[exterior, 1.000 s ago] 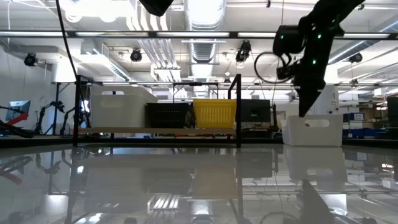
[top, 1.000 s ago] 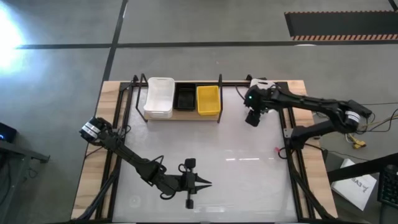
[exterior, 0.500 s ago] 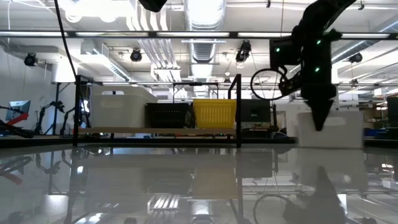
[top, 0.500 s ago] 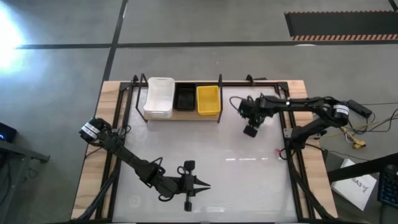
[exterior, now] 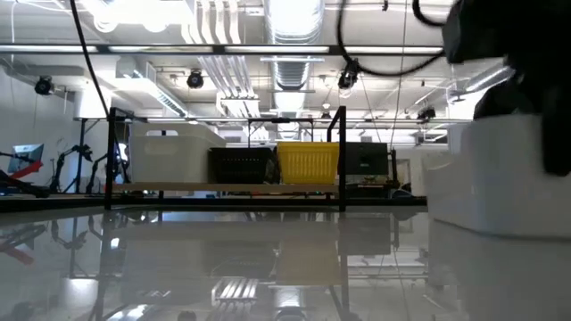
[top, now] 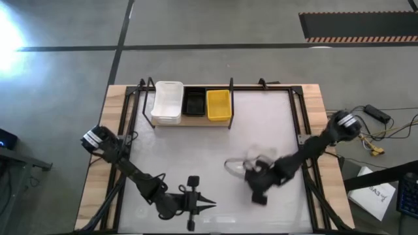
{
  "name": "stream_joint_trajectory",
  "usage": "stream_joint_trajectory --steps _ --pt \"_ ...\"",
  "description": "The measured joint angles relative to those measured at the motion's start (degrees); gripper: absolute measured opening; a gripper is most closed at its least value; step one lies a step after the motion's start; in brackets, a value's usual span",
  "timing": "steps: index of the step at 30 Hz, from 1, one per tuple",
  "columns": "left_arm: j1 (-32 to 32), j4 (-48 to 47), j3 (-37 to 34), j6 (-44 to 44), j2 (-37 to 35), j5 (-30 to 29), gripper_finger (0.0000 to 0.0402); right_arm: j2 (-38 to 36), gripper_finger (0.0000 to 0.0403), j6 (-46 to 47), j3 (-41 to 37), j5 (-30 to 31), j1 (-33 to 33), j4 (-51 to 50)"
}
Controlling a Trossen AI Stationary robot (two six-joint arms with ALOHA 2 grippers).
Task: Stack baskets on shelf by color
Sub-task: Stack the white bin on top of the white bin
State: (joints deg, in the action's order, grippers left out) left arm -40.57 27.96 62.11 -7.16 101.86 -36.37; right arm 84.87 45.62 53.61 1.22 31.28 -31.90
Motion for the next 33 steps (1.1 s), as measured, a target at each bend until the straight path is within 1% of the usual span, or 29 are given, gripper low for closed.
stream_joint_trajectory --steps 2,4,10,17,19,22,27,30,33 --pt "-1.23 0.16 0.24 -0.01 0.0 -2.4 0.0017 5.11 0.0009 -1.95 4.43 0.34 2.15 3.46" --pt "-2.6 0.06 0.56 -0.01 -0.08 -4.95 0.0017 11.07 0.0009 -6.06 10.7 0.64 2.69 4.34" --pt "-7.45 -0.36 1.26 0.07 -1.34 -14.31 0.0017 27.06 0.0009 -24.01 30.74 1.82 0.11 3.98" --pt "-14.11 -0.77 1.15 0.09 -2.17 -26.99 0.0017 39.51 0.0009 -40.13 50.77 4.83 -5.16 3.47" --pt "-15.41 -0.59 1.13 0.1 -2.27 -29.65 0.0017 42.49 0.0012 -43.48 55.71 4.78 -6.72 3.53" --pt "-16.48 -0.61 0.96 0.06 -2.27 -31.87 0.0017 47.25 0.003 -45.35 62.88 4.7 -9.23 3.27" --pt "-17.14 -0.55 0.69 -0.36 -2.27 -32.21 0.0017 52.57 0.0089 -48.78 70.98 4.78 -12.95 1.56" --pt "-17.52 -0.54 0.56 -1.45 -2.27 -32.18 0.0017 52.98 0.0124 -49.97 72.11 3.21 -14.21 1.01" --pt "-18.08 -0.54 0.56 -1.48 -2.27 -32.12 0.0017 51.59 0.0148 -50.89 71.46 1.53 -14.44 -0.16"
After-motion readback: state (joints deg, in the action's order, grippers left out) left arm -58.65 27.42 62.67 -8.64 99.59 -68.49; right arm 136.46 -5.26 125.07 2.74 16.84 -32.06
